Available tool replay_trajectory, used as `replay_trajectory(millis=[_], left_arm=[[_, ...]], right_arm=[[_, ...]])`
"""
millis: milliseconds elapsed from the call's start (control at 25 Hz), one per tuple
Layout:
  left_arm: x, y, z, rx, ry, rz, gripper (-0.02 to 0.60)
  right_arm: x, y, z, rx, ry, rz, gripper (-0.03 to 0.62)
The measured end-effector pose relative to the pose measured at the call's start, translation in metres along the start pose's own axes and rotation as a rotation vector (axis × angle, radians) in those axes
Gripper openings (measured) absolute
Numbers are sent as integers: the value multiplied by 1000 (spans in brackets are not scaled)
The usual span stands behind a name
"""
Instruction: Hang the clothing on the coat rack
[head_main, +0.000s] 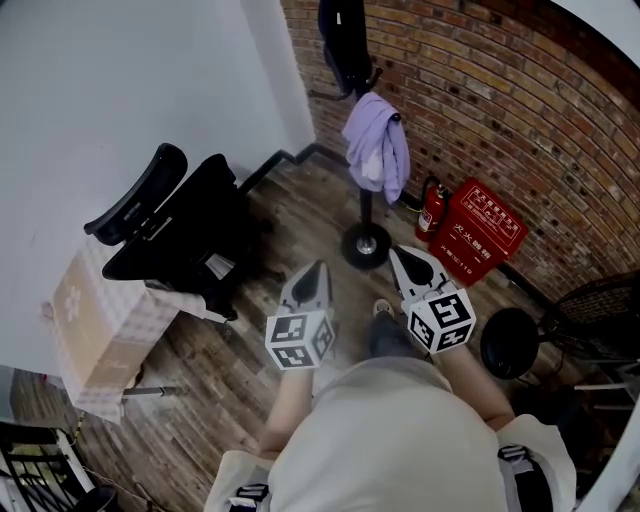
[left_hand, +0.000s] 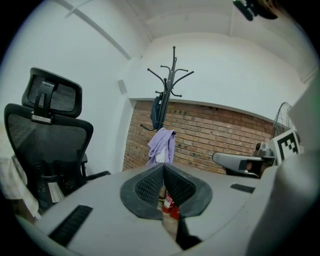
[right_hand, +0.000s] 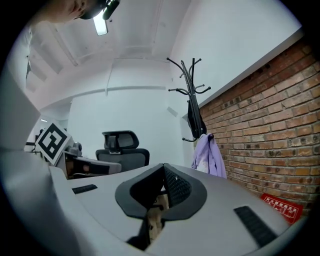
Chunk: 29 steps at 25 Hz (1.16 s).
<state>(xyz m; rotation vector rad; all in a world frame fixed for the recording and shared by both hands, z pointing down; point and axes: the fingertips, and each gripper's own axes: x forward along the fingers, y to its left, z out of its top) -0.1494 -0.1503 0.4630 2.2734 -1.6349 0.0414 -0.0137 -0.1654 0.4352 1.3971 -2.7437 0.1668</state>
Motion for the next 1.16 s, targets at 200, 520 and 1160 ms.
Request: replay_trajectory(millis=[200,520,1160], left_arm=[[-1,4,2,5,5,1,6],[2,7,1,10,27,0,5],[14,-7,-3,71,70,-42,5]], right_arm=[[4,7,3,5,-2,17,-2],[7,7,4,5,-2,12,-2],[10,2,3,18,1,32,-2]])
